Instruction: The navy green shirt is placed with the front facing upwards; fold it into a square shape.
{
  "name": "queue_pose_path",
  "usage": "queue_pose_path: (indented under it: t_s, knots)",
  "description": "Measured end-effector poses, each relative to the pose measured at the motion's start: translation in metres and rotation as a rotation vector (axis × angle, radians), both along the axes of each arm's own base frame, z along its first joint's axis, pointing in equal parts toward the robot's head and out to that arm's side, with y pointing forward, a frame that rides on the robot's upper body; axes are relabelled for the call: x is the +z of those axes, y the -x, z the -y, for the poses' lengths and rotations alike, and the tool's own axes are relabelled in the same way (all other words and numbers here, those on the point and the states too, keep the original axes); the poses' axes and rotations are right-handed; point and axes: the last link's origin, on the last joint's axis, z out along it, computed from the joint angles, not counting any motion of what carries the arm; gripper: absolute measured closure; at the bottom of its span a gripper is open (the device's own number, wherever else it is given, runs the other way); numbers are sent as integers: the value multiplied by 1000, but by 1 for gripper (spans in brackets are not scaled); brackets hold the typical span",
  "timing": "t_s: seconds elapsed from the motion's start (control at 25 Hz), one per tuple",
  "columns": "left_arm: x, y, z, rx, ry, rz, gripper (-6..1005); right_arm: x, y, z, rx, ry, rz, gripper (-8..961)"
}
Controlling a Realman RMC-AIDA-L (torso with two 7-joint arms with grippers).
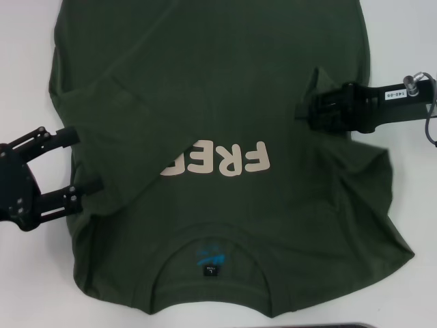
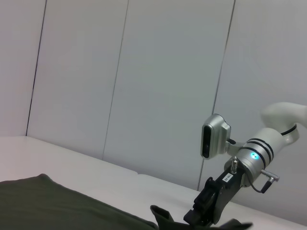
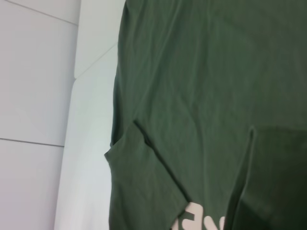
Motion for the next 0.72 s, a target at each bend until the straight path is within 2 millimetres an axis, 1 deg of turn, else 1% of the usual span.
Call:
queue_pose_path:
  t_s: [0.16,0.48,0.6,0.72]
  knots:
    - [0,0,0,2,-1,0,151,-4,3,-1,1,7,-6,528]
    - [2,1,1,6,-21,10,151,-1,1,-1,-5,-2,-12,527]
    - [4,1,1,9,-27,15,151,10,-2,0,26,-37,-33,528]
    - [7,2,0,34,-13,24,150,31,-2,2,115,-121,-97,525]
